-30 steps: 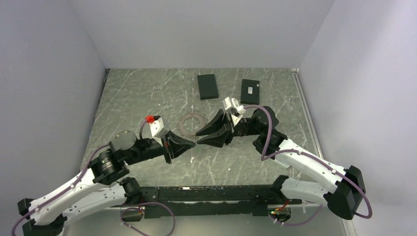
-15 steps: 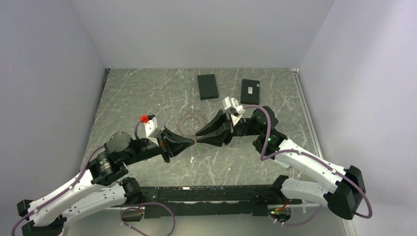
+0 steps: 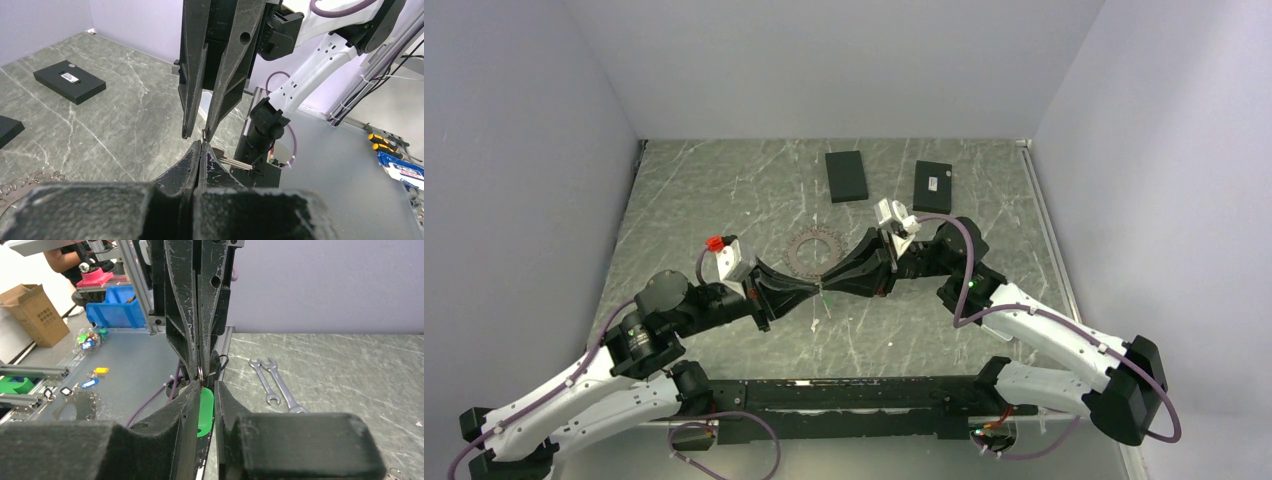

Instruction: Put the keys on the keyring

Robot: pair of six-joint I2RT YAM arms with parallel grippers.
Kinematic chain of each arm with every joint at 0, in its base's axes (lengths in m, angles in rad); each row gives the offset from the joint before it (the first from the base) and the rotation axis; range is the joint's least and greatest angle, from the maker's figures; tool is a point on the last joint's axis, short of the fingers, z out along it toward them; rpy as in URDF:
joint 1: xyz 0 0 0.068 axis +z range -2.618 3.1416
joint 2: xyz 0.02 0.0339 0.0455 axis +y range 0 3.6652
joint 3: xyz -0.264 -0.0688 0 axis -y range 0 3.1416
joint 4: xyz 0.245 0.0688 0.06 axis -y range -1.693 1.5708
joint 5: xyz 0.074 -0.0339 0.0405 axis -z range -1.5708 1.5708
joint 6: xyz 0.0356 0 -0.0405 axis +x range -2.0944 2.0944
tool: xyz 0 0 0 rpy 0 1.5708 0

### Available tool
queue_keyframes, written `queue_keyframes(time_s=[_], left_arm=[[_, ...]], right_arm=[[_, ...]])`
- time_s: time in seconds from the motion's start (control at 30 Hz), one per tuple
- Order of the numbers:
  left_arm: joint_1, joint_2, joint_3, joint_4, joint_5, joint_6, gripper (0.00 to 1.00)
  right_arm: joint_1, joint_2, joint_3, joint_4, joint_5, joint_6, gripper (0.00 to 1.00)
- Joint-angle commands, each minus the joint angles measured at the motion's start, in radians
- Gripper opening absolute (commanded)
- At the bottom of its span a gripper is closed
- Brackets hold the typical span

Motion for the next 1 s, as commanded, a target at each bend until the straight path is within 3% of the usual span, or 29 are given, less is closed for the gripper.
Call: queue_keyframes(time_s=[0.0, 0.53, 0.83, 0.9, 0.97], left_arm=[[-0.003, -0.018, 0.000, 0.051, -0.005, -0.018, 0.00], [-0.002, -0.008, -0.017, 0.063, -0.002, -0.023, 0.00], [-0.002, -0.024, -0.029, 0.063, -0.027, -0.021, 0.00], [-0.002, -0.029, -0.032, 0.062, -0.047, -0.022, 0.13], [-0.002, -0.030, -0.031, 0.043, -0.072, -0.028, 0.40]], right_arm=[[0.007, 0.005, 0.026, 0.040, -0.017, -0.004, 0.20], [0.018, 0.015, 0.034, 0.031, -0.019, -0.007, 0.16], [0.027, 0.033, 0.040, 0.025, -0.027, -0.010, 0.00], [0.028, 0.036, 0.041, 0.026, -0.033, -0.010, 0.00], [0.028, 0.034, 0.034, 0.026, -0.020, -0.010, 0.00]])
